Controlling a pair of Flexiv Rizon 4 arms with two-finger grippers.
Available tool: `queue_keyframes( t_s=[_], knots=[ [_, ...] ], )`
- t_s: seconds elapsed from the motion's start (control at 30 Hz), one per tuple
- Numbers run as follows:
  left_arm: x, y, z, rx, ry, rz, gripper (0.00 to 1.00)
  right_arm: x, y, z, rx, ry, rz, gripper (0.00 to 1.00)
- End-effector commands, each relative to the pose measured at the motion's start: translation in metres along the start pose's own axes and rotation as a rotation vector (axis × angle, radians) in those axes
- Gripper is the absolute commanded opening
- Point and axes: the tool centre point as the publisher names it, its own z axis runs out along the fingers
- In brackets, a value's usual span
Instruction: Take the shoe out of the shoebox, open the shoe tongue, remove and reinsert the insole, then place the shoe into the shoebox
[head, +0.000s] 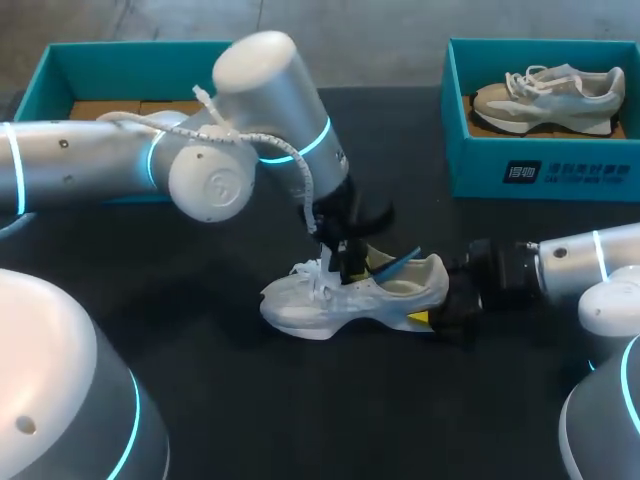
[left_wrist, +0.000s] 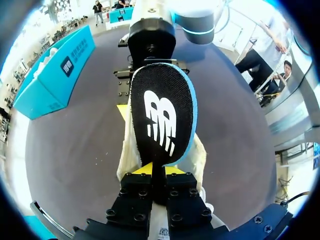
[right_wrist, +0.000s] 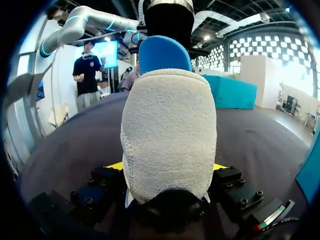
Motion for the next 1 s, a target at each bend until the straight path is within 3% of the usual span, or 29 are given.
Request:
queue_keyframes(
  t_s=[0.03, 0.23, 0.3, 0.37, 0.47, 0.57, 1.0],
  knots=[
    [0.005, 0.003, -0.008, 0.014, -0.015, 0.004, 0.00, 0.001, 0.001, -0.001, 0.004, -0.001, -0.001, 0.00],
    [0.008, -0.002, -0.010, 0.010, -0.022, 0.011, 0.00, 0.001, 0.001, -0.001, 0.004, -0.001, -0.001, 0.00],
    [0.009, -0.004, -0.012, 0.013, -0.026, 0.014, 0.19, 0.001, 0.001, -0.001, 0.004, -0.001, -0.001, 0.00],
    [0.009, -0.006, -0.014, 0.018, -0.031, 0.016, 0.25, 0.001, 0.001, -0.001, 0.004, -0.001, -0.001, 0.00],
    [0.009, -0.008, -0.016, 0.023, -0.036, 0.015, 0.45, 0.001, 0.001, -0.001, 0.004, -0.001, -0.001, 0.00],
    [0.010, -0.010, -0.019, 0.028, -0.046, 0.016, 0.56, 0.001, 0.001, -0.001, 0.004, -0.001, -0.001, 0.00],
    [0.024, -0.023, -0.045, 0.069, -0.118, 0.054, 0.48, 0.001, 0.001, -0.001, 0.004, -0.001, -0.001, 0.00]
  ],
)
